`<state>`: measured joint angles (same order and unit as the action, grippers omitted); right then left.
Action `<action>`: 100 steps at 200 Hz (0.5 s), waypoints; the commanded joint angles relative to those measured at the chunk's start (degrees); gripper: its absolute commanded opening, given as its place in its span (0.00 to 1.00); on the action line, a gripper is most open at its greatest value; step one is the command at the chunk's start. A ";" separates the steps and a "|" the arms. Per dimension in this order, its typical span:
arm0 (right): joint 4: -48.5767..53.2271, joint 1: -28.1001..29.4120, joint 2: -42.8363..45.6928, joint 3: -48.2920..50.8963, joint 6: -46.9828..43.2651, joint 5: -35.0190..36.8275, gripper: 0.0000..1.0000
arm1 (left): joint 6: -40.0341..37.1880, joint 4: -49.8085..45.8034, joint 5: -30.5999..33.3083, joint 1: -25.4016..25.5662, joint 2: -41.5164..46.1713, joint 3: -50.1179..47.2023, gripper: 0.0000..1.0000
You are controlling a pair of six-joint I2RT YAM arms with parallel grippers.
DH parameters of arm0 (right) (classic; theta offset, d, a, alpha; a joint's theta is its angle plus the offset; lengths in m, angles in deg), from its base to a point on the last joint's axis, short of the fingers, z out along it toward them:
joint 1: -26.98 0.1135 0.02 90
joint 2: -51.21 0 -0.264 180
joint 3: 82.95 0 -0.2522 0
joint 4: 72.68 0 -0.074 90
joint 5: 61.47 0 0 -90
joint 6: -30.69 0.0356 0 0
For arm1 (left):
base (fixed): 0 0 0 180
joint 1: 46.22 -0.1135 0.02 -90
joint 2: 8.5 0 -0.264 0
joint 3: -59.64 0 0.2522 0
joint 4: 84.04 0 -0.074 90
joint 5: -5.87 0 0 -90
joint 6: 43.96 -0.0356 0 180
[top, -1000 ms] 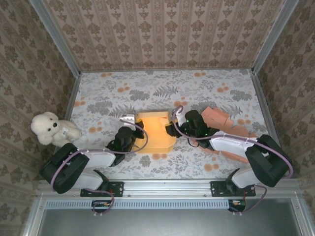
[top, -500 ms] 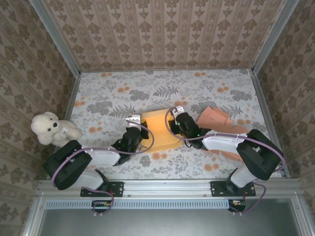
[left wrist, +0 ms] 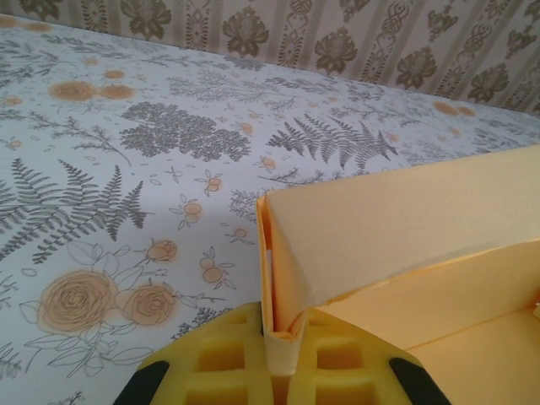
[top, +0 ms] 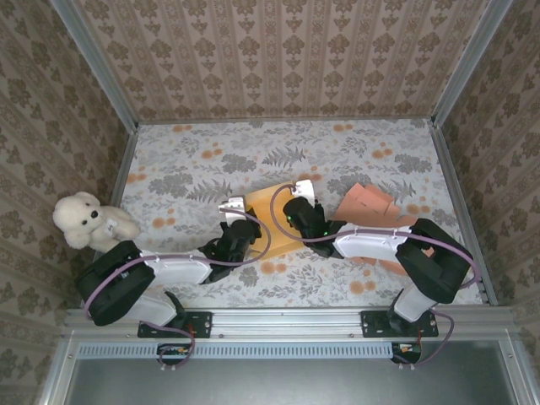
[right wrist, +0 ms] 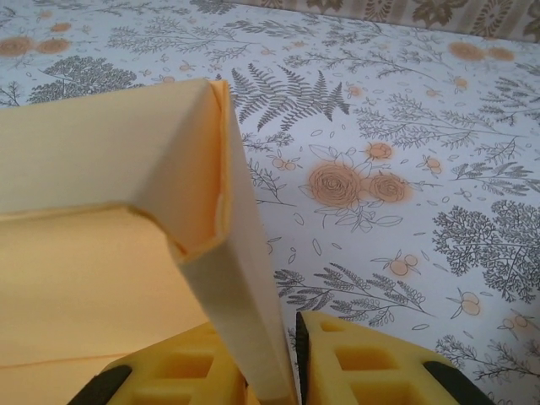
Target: Fold the paper box
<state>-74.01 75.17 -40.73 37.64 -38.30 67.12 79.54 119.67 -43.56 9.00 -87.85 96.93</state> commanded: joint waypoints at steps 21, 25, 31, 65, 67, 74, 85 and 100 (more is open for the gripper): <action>-11.01 -1.62 -1.66 3.05 -0.09 -9.23 0.30 | 2.46 -3.20 5.49 0.59 1.67 0.32 0.00; -11.50 -1.69 -1.71 3.02 -0.32 -10.91 0.31 | 2.37 -3.16 5.36 0.67 1.61 0.37 0.00; -12.02 -1.74 -1.87 2.87 -0.61 -12.57 0.33 | 2.29 -3.20 5.10 0.80 1.61 0.34 0.00; -16.58 -1.69 -2.37 3.41 -3.53 -14.96 0.34 | 2.00 -3.06 4.12 0.85 1.43 0.37 0.00; -16.75 -1.73 -2.41 3.38 -3.53 -14.88 0.34 | 1.94 -3.05 4.08 0.85 1.47 0.31 0.00; -17.42 -1.73 -2.45 3.50 -3.92 -14.63 0.34 | 1.93 -3.15 3.98 0.86 1.49 0.30 0.00; -18.18 -1.72 -2.30 3.72 -4.16 -13.67 0.34 | 1.84 -3.28 3.89 0.85 1.51 0.29 0.00; -19.49 -1.76 -1.65 4.27 -4.15 -12.38 0.34 | 1.73 -3.54 3.90 0.85 1.33 0.37 0.00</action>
<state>-87.36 73.46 -42.72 40.86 -41.22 54.83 80.80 117.31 -38.88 9.31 -87.72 96.93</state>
